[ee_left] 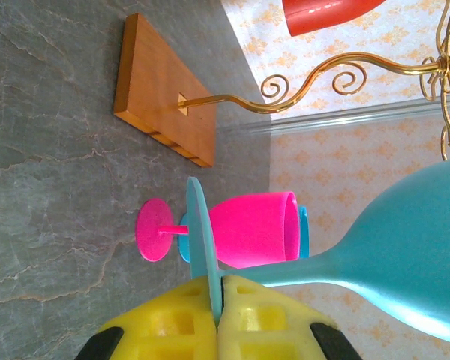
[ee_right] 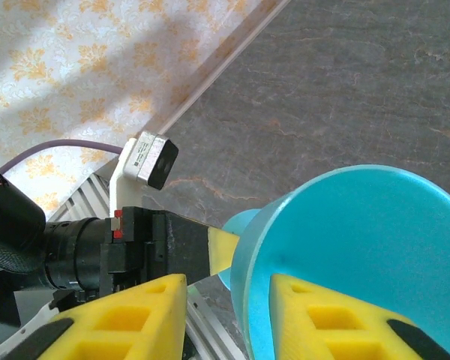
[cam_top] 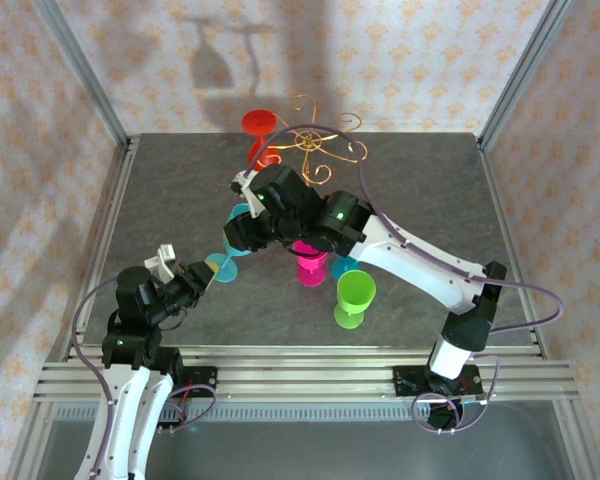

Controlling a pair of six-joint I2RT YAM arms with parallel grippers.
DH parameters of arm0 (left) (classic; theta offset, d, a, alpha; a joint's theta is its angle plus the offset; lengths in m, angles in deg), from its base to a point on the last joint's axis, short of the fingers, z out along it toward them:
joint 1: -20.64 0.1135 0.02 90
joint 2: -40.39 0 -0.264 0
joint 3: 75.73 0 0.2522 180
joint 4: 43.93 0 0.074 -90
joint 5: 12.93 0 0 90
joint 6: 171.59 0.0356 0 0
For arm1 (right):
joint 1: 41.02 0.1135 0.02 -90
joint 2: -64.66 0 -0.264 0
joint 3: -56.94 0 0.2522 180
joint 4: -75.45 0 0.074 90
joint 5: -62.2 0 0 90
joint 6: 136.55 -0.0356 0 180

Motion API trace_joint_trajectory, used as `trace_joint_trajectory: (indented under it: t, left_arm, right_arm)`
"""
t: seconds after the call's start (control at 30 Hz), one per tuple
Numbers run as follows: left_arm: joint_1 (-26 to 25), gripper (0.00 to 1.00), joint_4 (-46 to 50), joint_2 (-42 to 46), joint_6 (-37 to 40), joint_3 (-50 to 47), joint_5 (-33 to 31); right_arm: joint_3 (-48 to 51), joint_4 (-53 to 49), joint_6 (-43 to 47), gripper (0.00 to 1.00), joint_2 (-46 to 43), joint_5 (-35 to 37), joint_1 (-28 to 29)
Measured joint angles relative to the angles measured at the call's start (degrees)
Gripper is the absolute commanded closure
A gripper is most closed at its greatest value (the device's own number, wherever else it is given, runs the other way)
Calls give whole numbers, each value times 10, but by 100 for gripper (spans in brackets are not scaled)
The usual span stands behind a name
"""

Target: Take the wine glass off the wine glass rack

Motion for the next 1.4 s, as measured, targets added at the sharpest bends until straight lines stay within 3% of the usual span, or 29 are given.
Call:
trace_joint_trajectory:
  t: [0.23,0.43,0.7,0.77,0.97,1.4]
  left_arm:
    - [0,100,3,10,0,0,-4]
    - [0,100,12,10,0,0,-4]
    - [0,100,30,13,5,7,-12]
    - [0,89,35,16,5,9,-15]
    - [0,71,42,16,5,10,-32]
    - [0,67,130,14,52,64,-90]
  right_arm:
    - [-5,-1,2,71,15,-9,0]
    - [-5,-3,2,100,17,-19,-2]
    - [-3,-3,-1,100,16,-24,-2]
    - [2,-1,-4,100,12,-24,-2]
    - [22,1,-15,100,0,-22,-2]
    - [92,5,-32,100,-20,3,3]
